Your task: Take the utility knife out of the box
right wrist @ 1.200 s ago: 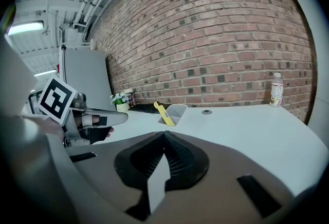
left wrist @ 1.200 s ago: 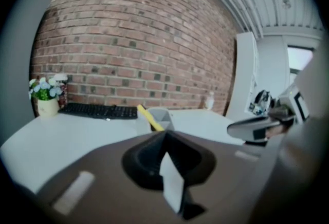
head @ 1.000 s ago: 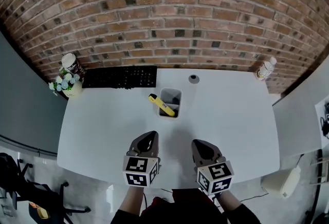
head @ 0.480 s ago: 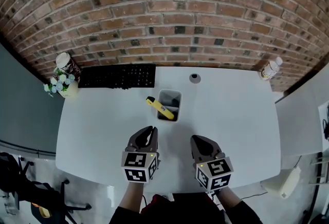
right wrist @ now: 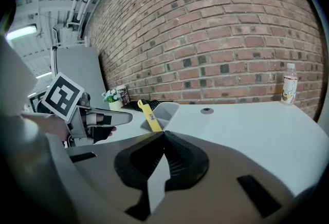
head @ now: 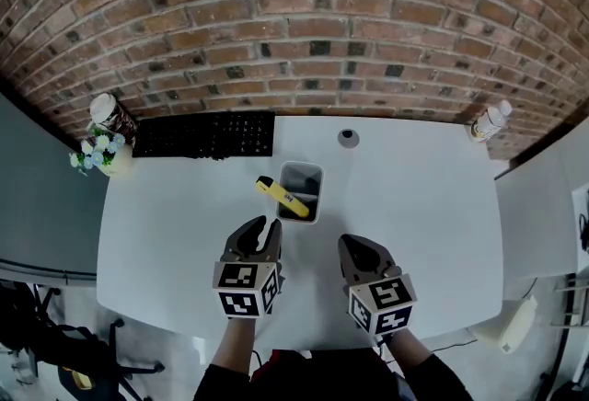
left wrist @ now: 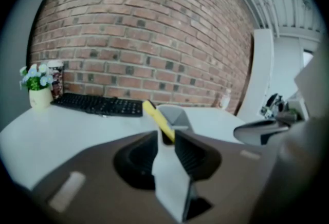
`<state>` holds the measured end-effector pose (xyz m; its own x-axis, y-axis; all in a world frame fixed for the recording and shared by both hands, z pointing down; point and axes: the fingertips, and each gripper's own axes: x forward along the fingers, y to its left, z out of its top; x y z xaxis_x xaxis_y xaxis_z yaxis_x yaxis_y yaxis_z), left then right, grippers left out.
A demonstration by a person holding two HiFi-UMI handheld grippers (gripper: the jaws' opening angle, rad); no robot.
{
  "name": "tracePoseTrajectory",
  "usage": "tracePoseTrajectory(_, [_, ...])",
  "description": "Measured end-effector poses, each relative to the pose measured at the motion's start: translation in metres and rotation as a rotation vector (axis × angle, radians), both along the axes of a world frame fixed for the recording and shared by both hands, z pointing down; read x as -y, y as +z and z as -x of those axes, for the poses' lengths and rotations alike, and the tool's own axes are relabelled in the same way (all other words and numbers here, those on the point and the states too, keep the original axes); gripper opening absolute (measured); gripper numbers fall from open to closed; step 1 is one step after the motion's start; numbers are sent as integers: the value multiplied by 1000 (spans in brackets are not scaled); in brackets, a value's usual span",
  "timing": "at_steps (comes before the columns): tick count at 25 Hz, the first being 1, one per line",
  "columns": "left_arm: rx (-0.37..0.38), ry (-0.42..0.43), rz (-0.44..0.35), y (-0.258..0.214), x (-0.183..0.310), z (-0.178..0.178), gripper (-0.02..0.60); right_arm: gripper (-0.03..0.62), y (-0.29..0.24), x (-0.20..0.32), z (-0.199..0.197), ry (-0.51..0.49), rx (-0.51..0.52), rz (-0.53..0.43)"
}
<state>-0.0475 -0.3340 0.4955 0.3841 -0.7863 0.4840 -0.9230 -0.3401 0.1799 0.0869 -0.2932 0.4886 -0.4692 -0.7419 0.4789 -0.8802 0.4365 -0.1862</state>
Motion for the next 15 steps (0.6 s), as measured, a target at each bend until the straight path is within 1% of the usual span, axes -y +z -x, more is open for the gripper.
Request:
tracePoseTrajectory(10, [-28, -10, 38, 12, 23, -7, 145, 8, 10, 14, -6, 7, -4, 23])
tracePoseTrajectory(15, [-33, -7, 53, 15, 33, -10, 159, 8, 14, 20, -7, 10, -4, 33])
